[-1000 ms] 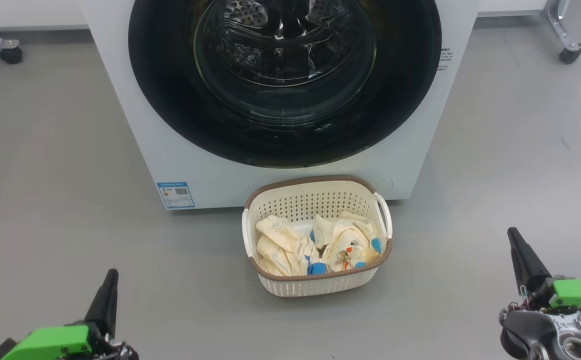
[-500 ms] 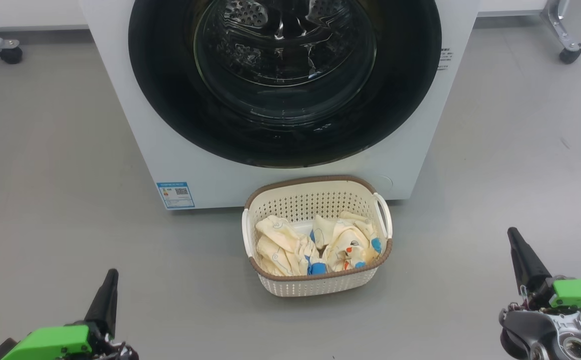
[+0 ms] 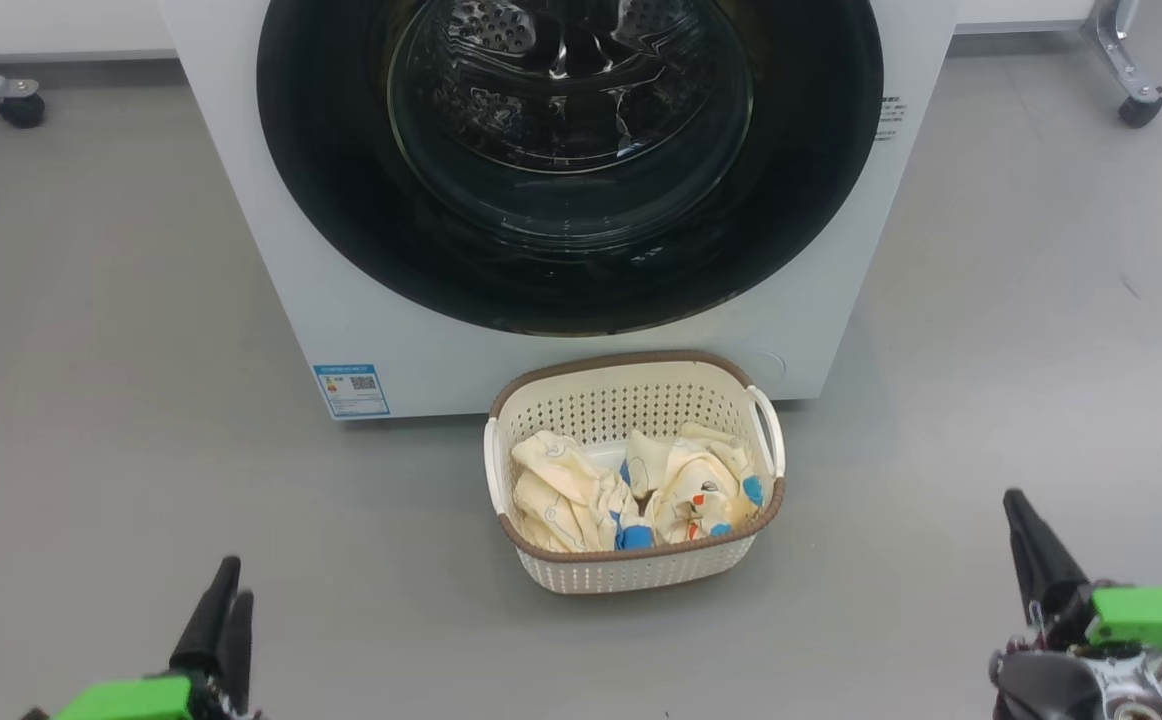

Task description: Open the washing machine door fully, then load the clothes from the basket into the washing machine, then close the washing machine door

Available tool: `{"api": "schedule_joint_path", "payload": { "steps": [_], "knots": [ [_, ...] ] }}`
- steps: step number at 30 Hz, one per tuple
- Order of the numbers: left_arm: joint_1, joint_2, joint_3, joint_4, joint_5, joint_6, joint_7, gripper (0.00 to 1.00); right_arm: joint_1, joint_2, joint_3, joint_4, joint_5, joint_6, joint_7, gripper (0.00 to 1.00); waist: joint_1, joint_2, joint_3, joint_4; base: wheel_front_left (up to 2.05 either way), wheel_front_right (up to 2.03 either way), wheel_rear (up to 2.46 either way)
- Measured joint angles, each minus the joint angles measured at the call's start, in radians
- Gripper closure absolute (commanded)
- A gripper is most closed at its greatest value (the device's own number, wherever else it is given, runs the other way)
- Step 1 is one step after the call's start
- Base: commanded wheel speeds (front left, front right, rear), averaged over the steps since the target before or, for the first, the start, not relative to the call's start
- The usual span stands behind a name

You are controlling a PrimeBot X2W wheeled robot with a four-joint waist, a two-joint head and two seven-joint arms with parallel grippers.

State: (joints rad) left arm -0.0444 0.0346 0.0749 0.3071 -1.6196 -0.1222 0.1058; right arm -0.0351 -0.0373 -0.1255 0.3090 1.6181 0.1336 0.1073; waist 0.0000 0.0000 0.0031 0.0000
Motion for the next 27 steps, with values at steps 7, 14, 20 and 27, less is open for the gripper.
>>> {"api": "schedule_joint_path", "payload": {
  "steps": [7,14,20,27],
  "knots": [
    [0.06,-0.013,-0.012,0.049,0.0,0.001,-0.01,0.0,0.064,0.009,0.007,0.048,0.0,0.0,-0.004,0.0,0.0,0.0,0.001,-0.001,0.0,0.0,0.0],
    [0.056,-0.013,-0.015,0.038,0.0,0.001,-0.027,0.0,0.062,0.009,0.012,0.029,-0.013,0.0,-0.025,0.0,0.0,0.0,0.003,-0.002,0.0,0.0,0.0],
    [0.053,-0.013,-0.014,0.029,0.018,0.001,-0.045,0.0,0.058,0.009,0.013,0.02,-0.042,0.0,-0.043,0.0,0.0,0.0,0.004,-0.002,0.0,0.0,0.0],
    [0.051,-0.013,-0.014,0.015,0.027,0.001,-0.064,0.0,0.047,0.009,0.011,0.021,-0.072,0.0,-0.063,0.0,0.0,0.0,0.003,-0.003,0.0,0.0,0.0]
  ]
}}
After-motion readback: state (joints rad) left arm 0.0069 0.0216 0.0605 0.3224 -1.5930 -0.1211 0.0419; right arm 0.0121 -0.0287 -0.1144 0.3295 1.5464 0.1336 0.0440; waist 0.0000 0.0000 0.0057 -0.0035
